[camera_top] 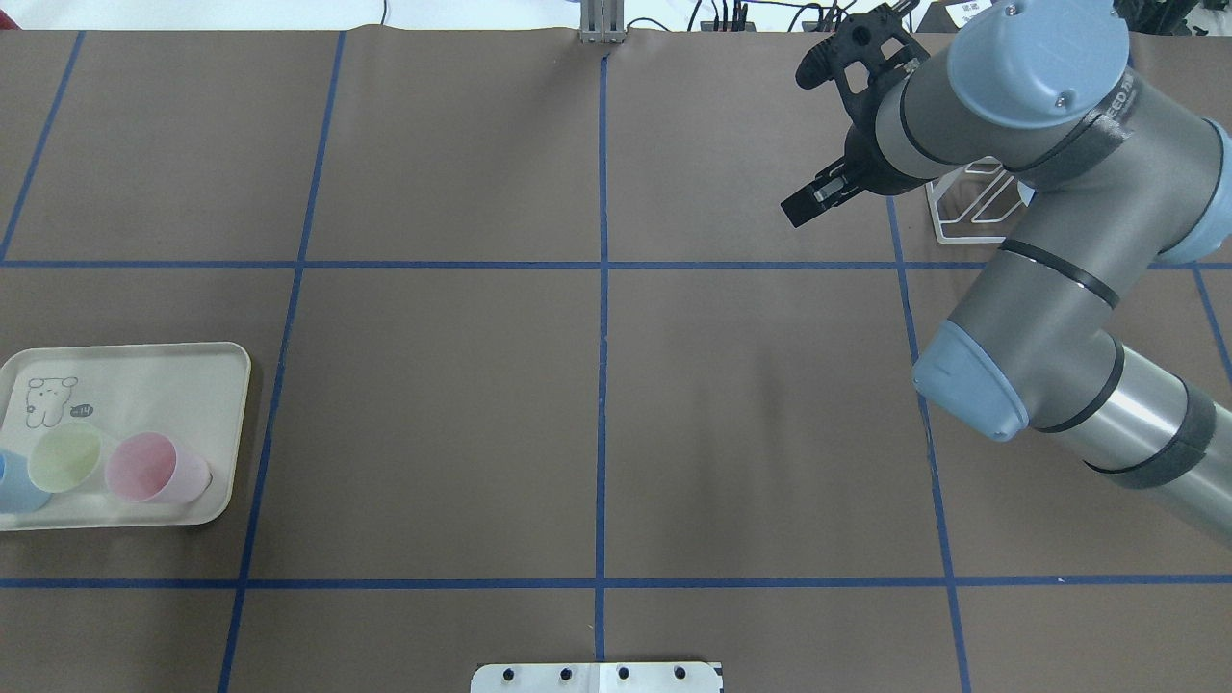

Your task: Transfer IKEA cup to right arm and place on rack

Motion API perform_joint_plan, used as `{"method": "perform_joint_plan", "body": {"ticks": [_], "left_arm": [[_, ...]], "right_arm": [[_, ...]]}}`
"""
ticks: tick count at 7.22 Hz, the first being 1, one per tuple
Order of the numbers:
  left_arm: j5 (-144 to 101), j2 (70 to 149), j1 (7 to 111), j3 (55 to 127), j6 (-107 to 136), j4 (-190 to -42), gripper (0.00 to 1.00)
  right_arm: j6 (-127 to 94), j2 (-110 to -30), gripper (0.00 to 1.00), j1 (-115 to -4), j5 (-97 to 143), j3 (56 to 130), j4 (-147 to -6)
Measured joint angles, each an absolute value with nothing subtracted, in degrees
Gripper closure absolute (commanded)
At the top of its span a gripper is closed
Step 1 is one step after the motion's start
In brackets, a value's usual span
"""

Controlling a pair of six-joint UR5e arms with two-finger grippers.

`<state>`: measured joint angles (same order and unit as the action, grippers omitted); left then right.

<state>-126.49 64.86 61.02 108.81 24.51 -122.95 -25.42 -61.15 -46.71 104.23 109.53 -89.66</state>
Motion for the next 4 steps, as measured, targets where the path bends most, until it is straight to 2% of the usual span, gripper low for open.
{"method": "perform_joint_plan", "body": {"ticks": [1, 2, 4], "left_arm": [[-126.69, 64.91, 60.46, 107.45, 24.56, -124.52, 0.17], [-127.15, 65.05, 60.01, 106.55, 24.61, -125.5, 0.36], [-129.57, 65.49, 59.29, 105.92, 24.68, -126.06, 0.46]], "right_arm": [[-25.42, -61.16, 0.0, -46.68, 104.24, 109.57, -89.71], [-25.41, -61.17, 0.0, -46.68, 104.24, 109.59, -89.73], [-25.26, -61.29, 0.0, -46.72, 104.36, 109.62, -89.68]]}}
